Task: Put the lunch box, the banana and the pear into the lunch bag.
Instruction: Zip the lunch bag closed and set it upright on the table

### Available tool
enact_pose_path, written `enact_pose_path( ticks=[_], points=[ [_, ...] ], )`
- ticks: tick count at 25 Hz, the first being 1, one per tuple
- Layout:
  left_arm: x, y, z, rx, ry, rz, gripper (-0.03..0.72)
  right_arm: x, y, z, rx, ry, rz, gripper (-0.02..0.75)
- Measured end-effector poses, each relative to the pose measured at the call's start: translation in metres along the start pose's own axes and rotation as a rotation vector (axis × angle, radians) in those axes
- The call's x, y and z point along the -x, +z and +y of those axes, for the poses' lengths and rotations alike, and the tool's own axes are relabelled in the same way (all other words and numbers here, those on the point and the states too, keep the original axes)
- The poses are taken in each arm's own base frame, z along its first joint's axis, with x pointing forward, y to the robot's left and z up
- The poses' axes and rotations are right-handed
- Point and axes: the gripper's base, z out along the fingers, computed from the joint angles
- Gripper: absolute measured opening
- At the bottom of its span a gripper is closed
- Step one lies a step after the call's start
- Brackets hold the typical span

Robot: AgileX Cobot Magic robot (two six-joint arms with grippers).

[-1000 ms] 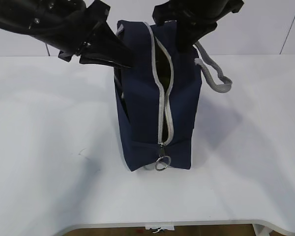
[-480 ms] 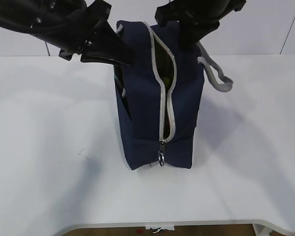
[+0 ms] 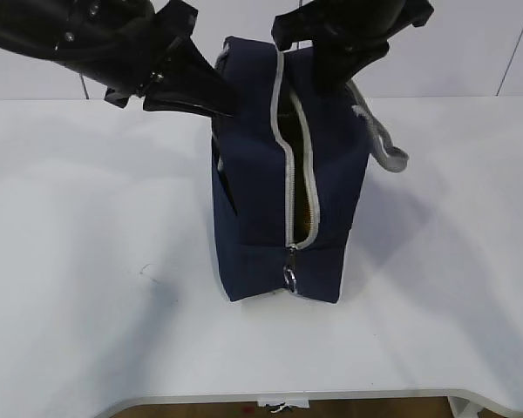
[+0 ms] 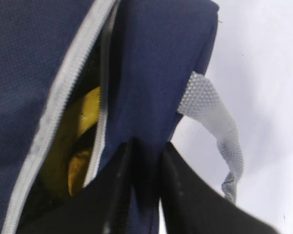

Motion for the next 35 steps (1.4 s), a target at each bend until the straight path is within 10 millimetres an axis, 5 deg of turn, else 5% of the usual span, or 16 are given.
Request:
enact_pose_path(
  ticks=[5, 8, 12, 24, 30, 35],
  points=[
    [0.000, 0.001, 0.001, 0.002, 0.000, 0.002, 0.142, 0.001, 0.000, 0.000, 0.000, 0.017, -0.006, 0.263],
    [-0.001, 0.001, 0.000, -0.003, 0.000, 0.009, 0.281, 0.001, 0.000, 0.000, 0.001, 0.047, -0.008, 0.293],
    [-0.004, 0.000, -0.002, -0.026, -0.001, 0.047, 0.377, 0.000, -0.015, -0.001, 0.003, 0.063, -0.039, 0.300],
    [-0.013, -0.024, -0.008, -0.095, 0.009, 0.155, 0.392, -0.015, -0.096, 0.006, 0.135, 0.098, -0.197, 0.304],
    [-0.021, -0.035, -0.002, 0.063, 0.068, 0.235, 0.379, -0.036, -0.122, 0.012, 0.232, 0.118, -0.206, 0.304],
    [-0.029, -0.054, 0.001, 0.278, 0.110, 0.298, 0.347, -0.060, -0.123, 0.017, 0.301, 0.138, -0.145, 0.304]
  ],
)
